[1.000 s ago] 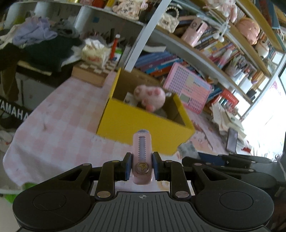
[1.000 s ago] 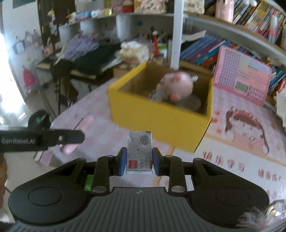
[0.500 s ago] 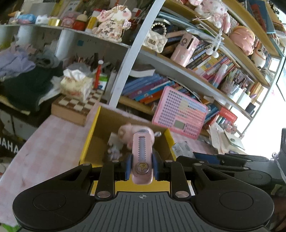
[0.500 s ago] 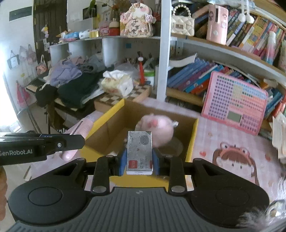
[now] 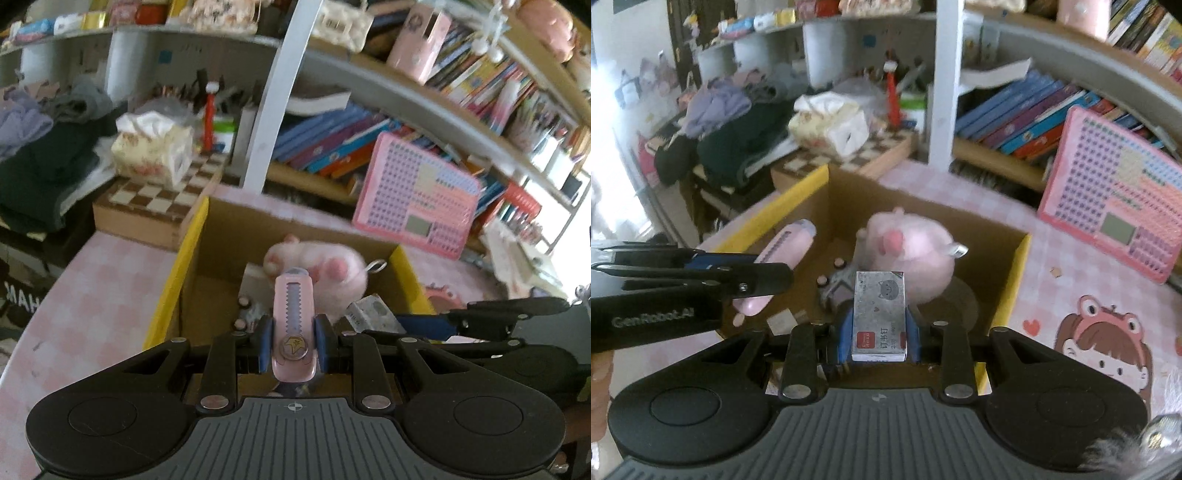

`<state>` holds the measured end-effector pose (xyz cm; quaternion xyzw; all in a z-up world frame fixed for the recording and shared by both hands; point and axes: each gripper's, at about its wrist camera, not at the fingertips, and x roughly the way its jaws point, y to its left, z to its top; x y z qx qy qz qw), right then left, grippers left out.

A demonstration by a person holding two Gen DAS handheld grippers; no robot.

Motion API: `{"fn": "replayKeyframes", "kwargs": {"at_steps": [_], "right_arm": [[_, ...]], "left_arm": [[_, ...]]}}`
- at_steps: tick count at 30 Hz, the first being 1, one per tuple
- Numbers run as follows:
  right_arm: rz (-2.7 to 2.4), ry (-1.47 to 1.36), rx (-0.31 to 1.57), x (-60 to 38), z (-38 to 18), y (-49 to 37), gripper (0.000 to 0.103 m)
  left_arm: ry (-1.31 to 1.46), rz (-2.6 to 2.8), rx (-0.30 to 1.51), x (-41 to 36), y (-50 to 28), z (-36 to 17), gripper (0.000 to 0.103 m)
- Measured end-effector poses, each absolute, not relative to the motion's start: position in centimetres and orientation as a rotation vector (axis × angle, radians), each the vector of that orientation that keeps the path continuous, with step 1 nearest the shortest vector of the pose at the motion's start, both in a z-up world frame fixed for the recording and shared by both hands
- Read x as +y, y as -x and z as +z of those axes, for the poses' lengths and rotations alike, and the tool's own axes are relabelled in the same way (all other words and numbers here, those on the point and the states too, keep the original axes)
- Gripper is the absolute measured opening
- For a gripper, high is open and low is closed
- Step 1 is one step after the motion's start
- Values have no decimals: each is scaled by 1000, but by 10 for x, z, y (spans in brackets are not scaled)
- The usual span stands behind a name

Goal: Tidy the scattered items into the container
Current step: 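Open right tool to drop card box into box while left tool releases pink item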

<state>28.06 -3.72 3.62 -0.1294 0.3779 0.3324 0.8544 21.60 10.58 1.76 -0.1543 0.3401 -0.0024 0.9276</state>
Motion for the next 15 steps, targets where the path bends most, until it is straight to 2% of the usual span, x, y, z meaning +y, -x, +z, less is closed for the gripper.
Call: {"fn": "replayKeyframes", "kwargs": {"at_steps": [15], "right_arm": [[797,320,1052,-20,-6,-312,28]], "left_arm": [[145,-49,944,92,-273,-18,23]]}}
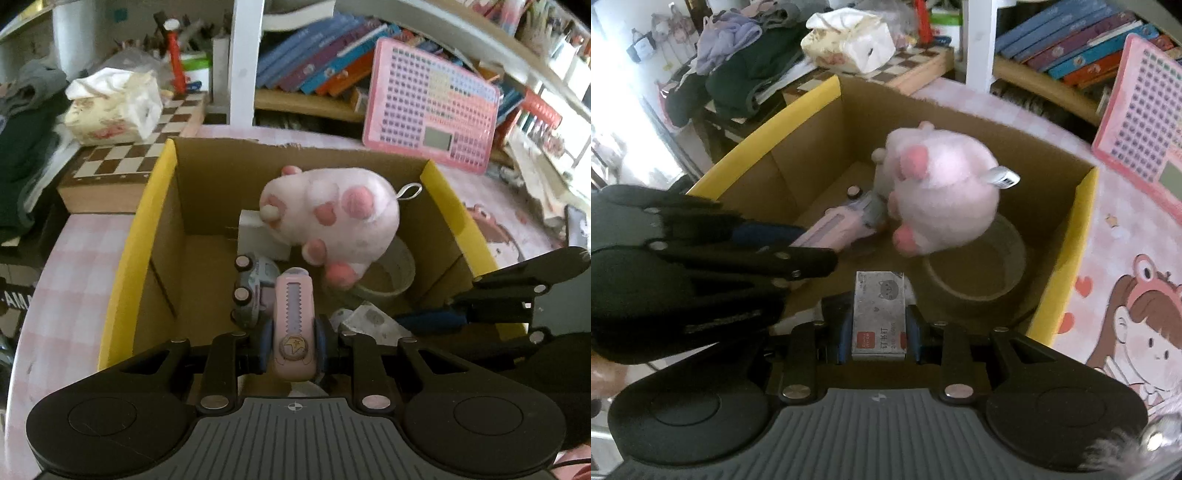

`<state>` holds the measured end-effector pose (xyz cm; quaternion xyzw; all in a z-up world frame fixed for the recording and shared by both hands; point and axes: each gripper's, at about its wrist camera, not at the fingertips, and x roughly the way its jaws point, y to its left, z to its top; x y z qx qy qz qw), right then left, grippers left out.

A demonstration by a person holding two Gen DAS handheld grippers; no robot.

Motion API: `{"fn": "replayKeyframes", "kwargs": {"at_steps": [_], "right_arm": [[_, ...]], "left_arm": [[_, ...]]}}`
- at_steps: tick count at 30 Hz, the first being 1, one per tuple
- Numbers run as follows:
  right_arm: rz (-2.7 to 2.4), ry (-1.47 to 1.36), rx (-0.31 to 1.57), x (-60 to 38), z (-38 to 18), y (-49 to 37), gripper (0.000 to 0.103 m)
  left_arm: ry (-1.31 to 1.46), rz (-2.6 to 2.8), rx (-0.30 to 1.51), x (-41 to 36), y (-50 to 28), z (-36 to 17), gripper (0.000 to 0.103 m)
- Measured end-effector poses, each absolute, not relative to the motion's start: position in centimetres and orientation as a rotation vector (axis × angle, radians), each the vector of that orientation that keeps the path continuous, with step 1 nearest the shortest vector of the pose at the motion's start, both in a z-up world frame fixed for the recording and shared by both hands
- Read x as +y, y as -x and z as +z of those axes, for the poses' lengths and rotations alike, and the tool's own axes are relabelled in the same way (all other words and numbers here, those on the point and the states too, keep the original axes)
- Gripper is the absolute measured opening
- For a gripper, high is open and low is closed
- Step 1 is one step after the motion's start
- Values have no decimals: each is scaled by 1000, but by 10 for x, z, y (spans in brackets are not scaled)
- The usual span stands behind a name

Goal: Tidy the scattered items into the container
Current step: 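Open right tool to drop card box into box while left tool releases pink item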

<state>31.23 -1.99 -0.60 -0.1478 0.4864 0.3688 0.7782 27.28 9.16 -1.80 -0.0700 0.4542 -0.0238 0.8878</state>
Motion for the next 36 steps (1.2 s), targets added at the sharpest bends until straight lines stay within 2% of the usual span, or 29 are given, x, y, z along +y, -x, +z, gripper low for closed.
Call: {"fn": "replayKeyframes", "kwargs": {"at_steps": [12,20,25,27,36], "right_arm": [[777,453,1024,-9,-16,-312,29],[763,440,964,-11,-10,-309,31],[734,431,906,-17,3,-301,39],[726,415,889,-20,11,-298,42],[709,363,803,-33,44,-265,44]], "left_arm": [[119,-78,1011,85,-288,-32,23],[97,-86,963,84,-283,-22,26],[76,-77,899,83,-271,-4,41],[83,-78,875,85,-265,3,43],[82,-89,754,82,-227,38,46]]}}
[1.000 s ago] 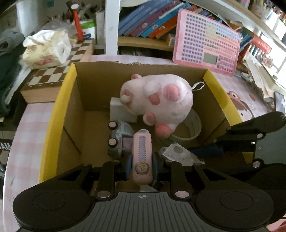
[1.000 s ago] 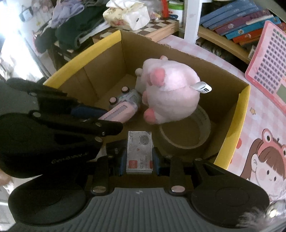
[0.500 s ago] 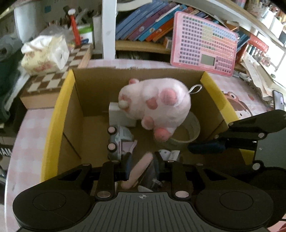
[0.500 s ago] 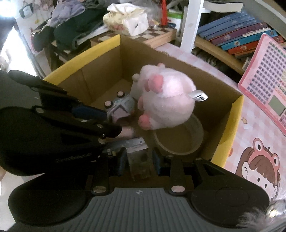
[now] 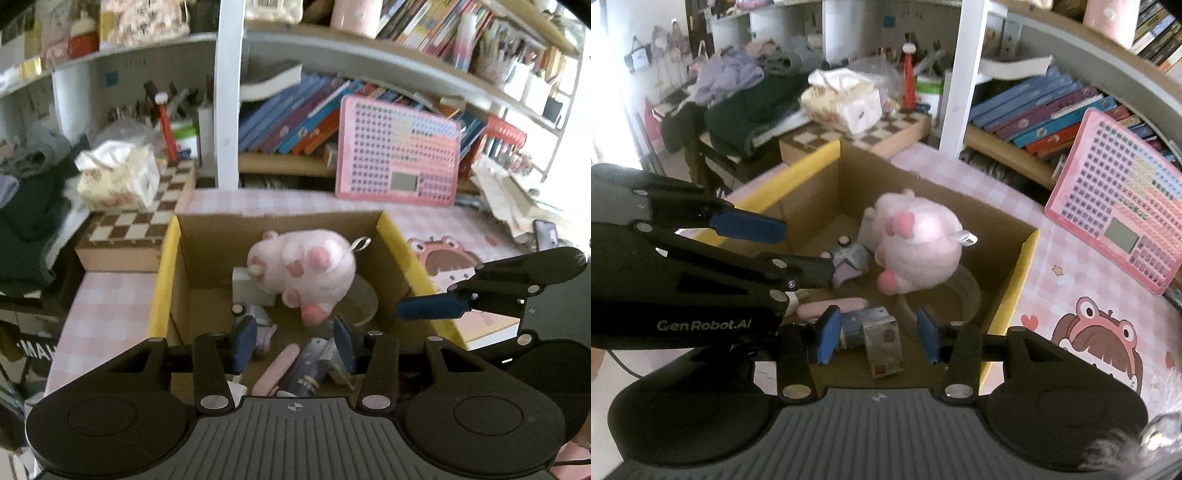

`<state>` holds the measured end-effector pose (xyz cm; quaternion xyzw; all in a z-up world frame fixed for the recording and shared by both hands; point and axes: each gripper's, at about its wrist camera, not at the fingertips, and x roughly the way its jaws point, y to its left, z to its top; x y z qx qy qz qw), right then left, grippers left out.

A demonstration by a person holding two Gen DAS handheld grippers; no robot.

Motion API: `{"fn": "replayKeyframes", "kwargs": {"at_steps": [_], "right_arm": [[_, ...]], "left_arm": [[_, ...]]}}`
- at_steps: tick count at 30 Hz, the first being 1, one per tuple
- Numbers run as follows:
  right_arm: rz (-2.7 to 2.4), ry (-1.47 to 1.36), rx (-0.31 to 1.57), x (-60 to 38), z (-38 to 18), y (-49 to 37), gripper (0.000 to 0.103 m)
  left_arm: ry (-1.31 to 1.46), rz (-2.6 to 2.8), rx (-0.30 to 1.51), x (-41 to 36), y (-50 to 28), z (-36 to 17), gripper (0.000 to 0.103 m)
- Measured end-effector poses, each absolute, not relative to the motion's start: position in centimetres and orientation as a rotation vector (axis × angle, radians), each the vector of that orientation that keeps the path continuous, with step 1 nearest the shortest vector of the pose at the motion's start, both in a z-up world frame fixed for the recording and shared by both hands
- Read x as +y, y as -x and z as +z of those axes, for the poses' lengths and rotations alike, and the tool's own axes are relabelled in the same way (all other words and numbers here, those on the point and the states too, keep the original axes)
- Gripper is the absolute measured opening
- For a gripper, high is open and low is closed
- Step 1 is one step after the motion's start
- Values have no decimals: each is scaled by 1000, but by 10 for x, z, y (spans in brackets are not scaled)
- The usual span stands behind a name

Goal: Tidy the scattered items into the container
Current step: 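Open right tool to drop card box into box while left tool releases pink item, then withdraw both open tools from the box back over the table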

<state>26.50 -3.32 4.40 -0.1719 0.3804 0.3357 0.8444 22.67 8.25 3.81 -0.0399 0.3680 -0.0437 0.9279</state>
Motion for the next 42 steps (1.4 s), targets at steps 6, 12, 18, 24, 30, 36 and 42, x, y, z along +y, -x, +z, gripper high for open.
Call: {"fn": "replayKeyframes", "kwargs": {"at_steps": [6,12,18,24,30,36,42], "right_arm": [[695,336,749,-40,61,-234,44],[662,294,701,-50,71,-197,44],[615,236,682,-64,67,-155,44],[565,209,697,-77,52,-121,43],[505,155,715,-91,39,-92,43],[457,158,728,-102,27,-64,42],[381,156,717,-118,22,-47,42]], "left_arm": [[90,-101,685,82,-190,57,52],[97,-107,644,81,-150,67,57],[93,-101,625,79,-108,65,63],[99,-96,653,77,-73,52,63],[107,-105,693,73,-49,36,63],[87,-112,712,62,-32,23,64],[68,-84,723,49,-22,14,66]]}}
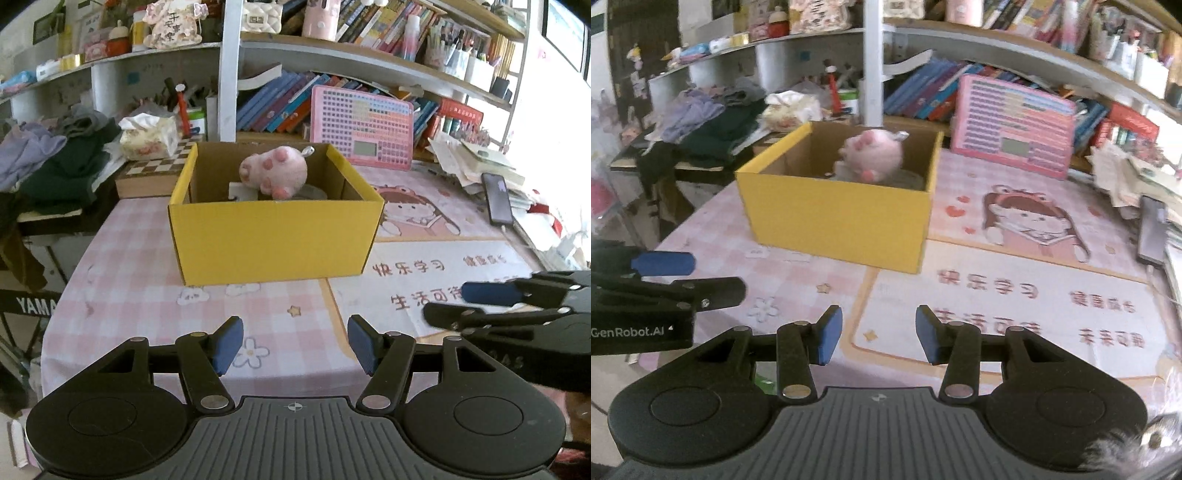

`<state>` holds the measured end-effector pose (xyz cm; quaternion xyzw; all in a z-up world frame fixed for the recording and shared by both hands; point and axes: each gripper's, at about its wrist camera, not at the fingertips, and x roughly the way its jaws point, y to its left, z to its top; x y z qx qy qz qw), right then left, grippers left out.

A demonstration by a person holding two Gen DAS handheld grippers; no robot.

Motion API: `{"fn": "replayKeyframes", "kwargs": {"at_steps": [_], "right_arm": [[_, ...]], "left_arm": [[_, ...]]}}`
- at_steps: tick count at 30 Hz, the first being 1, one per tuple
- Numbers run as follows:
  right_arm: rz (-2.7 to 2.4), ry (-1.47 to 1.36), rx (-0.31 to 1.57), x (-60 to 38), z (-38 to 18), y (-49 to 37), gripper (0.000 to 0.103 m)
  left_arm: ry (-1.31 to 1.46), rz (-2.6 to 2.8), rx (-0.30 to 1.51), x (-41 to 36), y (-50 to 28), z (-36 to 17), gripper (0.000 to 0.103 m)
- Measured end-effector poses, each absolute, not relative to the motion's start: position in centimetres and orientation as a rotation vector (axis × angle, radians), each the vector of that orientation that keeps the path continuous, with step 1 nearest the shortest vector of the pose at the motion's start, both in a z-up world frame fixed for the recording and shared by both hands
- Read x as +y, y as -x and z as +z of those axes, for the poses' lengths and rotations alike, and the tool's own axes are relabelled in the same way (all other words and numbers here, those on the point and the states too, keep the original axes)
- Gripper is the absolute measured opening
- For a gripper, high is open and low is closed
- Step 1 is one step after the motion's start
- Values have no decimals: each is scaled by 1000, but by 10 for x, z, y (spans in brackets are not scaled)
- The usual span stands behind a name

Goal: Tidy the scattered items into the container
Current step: 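Withdraw both open tools from the box back over the table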

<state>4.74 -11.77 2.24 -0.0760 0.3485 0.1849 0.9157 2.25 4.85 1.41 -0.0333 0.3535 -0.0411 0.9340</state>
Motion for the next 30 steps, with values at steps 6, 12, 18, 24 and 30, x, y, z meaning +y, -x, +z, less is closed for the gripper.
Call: {"fn": "replayKeyframes", "kwargs": {"at_steps": [6,12,18,24,30], "right_arm": [[329,127,729,-135,19,-40,43],[315,103,753,-144,14,-34,51],[324,121,757,-141,12,-28,73],[308,109,776,-145,10,-29,86],[302,111,772,-145,11,-27,91]], "left_arm": [[67,-70,733,37,-15,10,72],[51,-79,779,26,-8,3,73],[26,-58,776,22,-1,4,93],[63,-40,796,28,1,1,100],[52,-18,795,29,1,3,103]]}}
